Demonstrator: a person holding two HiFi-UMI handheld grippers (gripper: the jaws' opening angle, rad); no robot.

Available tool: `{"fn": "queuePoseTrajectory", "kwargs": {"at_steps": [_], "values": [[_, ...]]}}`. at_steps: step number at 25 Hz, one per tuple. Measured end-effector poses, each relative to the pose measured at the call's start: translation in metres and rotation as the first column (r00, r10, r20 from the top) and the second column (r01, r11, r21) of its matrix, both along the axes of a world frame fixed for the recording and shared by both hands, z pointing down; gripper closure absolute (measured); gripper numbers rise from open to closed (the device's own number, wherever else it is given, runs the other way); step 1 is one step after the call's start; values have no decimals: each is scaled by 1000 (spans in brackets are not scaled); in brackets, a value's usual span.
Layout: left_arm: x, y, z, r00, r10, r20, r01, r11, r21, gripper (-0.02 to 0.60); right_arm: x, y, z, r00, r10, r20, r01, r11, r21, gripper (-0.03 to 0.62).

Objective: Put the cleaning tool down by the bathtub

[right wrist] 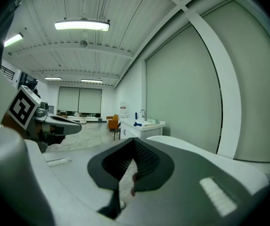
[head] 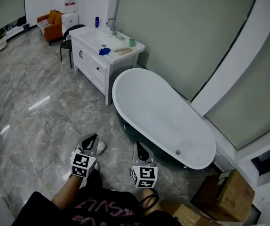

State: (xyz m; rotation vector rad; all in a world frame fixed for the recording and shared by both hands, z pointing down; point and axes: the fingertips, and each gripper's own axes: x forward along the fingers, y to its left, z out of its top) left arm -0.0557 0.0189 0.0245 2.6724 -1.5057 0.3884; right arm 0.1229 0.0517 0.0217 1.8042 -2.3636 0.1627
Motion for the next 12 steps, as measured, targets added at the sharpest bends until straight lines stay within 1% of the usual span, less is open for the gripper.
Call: {"fn": "queuePoseTrajectory", "kwargs": {"at_steps": [5, 8, 12], "values": [[-10, 8, 1, 1000, -23, -4, 23, 1000, 1, 581, -3, 6, 0, 1000, 0, 23, 0, 1000, 4, 582], [-14, 11, 4, 999, -33, -4, 33, 999, -5, 581, -5, 10, 1, 1000, -2, 20, 2, 1000, 2, 582], [-15, 12, 2, 999, -43, 4, 43, 999, 7, 581, -1, 13, 2, 1000, 1, 20, -2, 1000, 4, 582]]}}
